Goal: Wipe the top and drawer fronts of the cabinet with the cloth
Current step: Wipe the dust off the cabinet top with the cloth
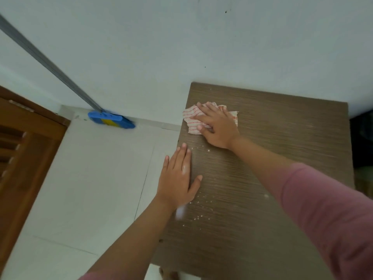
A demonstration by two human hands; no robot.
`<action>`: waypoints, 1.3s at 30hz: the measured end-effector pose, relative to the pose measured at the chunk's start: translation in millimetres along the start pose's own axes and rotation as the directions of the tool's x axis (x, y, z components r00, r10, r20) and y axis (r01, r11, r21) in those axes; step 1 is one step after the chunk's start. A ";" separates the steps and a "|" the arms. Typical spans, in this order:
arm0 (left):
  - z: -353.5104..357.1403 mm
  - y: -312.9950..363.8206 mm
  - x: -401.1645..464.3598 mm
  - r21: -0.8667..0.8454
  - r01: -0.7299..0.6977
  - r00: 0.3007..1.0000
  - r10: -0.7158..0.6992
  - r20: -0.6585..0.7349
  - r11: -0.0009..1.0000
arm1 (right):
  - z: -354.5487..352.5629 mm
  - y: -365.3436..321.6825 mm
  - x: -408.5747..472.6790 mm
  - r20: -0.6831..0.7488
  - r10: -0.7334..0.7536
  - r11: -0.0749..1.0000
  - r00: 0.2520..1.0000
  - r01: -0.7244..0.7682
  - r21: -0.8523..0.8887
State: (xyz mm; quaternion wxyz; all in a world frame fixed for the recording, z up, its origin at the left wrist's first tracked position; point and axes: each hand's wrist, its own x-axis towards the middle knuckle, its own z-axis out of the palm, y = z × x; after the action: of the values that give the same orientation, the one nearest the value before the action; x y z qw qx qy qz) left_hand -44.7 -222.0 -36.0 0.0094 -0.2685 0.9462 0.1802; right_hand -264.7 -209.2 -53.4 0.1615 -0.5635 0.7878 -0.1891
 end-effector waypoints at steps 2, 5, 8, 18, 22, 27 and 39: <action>0.8 -4.0 -31.5 -0.040 -0.004 1.000 0.005 0.009 0.999 | 4.2 -5.2 -14.2 -0.008 0.021 1.000 1.000 -0.021 0.009; 4.3 -10.1 -76.6 -0.091 -0.005 1.000 0.006 0.004 0.996 | 10.8 -15.7 -31.0 -0.008 0.049 0.998 0.999 -0.048 0.030; 10.1 -14.0 -112.8 -0.106 -0.041 0.999 0.043 0.014 0.994 | 16.2 -23.8 -43.8 -0.017 0.089 0.995 0.996 -0.088 0.038; 28.7 -23.9 -129.9 -0.020 -0.076 0.991 0.078 0.111 0.997 | 34.1 -52.8 -88.4 -0.091 0.161 0.986 0.983 -0.156 0.063; 29.1 -24.3 -128.5 -0.045 -0.088 0.992 0.092 0.087 0.995 | 40.2 -64.3 -110.1 -0.094 0.193 0.980 0.977 -0.187 0.074; 29.4 -25.8 -127.2 -0.061 -0.105 0.992 0.109 0.067 0.993 | 48.2 -77.6 -133.4 -0.106 0.214 0.976 0.971 -0.207 0.070; 34.9 -30.2 -162.5 -0.070 -0.078 0.997 0.080 0.020 0.994 | 60.8 -94.1 -165.3 -0.110 0.237 0.971 0.965 -0.233 0.050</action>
State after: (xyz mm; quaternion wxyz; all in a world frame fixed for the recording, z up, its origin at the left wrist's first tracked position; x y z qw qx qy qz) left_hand 107.0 -151.7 -60.2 0.0039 -0.2289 0.9491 0.2162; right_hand -106.9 -86.9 -54.7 0.1475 -0.4512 0.8534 -0.2153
